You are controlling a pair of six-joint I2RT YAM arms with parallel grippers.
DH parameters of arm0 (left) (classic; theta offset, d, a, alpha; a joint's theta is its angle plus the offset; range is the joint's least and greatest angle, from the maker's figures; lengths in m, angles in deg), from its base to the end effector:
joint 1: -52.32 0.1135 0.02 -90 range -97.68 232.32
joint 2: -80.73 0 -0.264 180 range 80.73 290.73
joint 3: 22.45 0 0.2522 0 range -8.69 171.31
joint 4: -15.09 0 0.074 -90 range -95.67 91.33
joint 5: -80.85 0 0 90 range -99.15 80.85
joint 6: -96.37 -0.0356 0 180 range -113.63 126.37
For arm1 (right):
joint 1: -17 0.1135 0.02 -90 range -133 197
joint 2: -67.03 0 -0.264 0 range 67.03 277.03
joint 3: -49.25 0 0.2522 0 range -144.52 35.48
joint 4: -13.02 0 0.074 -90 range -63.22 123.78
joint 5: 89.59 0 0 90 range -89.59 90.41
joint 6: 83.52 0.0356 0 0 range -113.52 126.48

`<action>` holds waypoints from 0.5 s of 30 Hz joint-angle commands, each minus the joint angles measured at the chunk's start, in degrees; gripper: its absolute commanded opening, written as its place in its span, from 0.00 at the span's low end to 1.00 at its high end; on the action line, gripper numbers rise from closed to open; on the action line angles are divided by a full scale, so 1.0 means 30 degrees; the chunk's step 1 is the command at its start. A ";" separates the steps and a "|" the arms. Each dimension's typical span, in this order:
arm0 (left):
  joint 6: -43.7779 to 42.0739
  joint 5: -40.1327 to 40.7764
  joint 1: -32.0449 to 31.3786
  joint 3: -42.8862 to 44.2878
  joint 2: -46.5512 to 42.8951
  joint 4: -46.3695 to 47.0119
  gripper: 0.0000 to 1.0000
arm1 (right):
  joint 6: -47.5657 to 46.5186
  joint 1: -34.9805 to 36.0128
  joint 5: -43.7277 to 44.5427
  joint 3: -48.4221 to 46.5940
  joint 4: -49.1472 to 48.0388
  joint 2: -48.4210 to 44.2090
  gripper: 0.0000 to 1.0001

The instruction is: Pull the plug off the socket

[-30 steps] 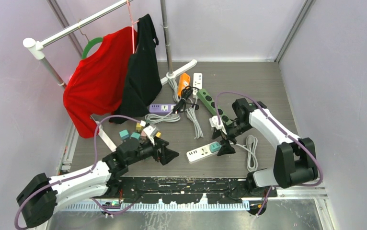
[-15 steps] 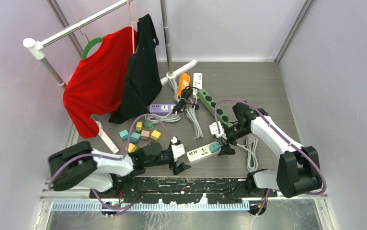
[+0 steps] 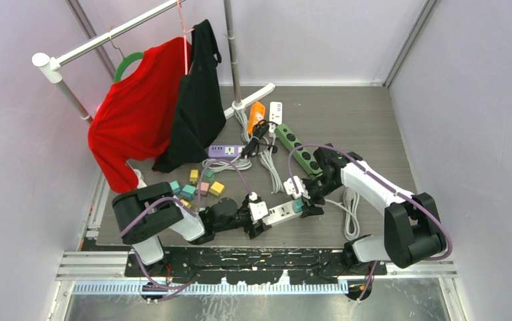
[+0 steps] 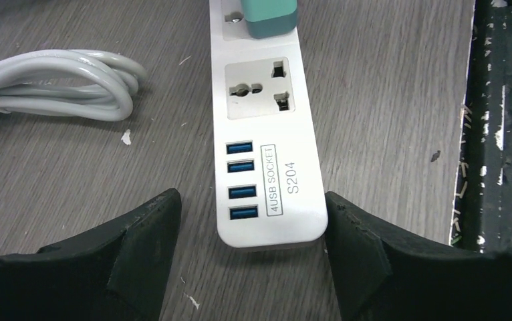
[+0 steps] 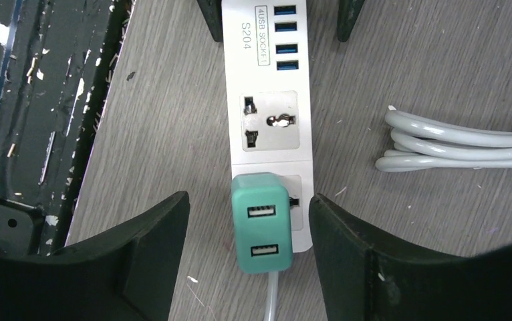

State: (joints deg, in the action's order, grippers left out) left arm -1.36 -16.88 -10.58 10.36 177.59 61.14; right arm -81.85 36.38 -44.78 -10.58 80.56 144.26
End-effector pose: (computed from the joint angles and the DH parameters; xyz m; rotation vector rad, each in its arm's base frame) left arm 0.1168 -0.2388 0.1151 1.2095 1.5412 -0.7755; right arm 0.1907 0.0939 0.1968 -2.0542 1.4433 0.7984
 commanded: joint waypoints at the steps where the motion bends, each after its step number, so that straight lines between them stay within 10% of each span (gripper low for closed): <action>1: 0.0231 0.0541 -0.0078 0.0422 0.0942 0.2952 0.74 | 0.0585 0.0380 0.0434 -0.0035 -0.0862 0.0068 0.68; 15: 0.0820 0.0790 -0.0071 -0.0067 0.4899 0.7367 0.60 | -0.0135 0.0409 0.1035 0.0166 -0.0809 -0.0058 0.46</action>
State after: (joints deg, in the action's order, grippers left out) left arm 1.97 -16.24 -10.66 10.73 190.01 79.35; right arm -81.20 37.23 -41.44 -10.08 78.57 144.65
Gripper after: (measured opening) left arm 0.661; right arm 0.503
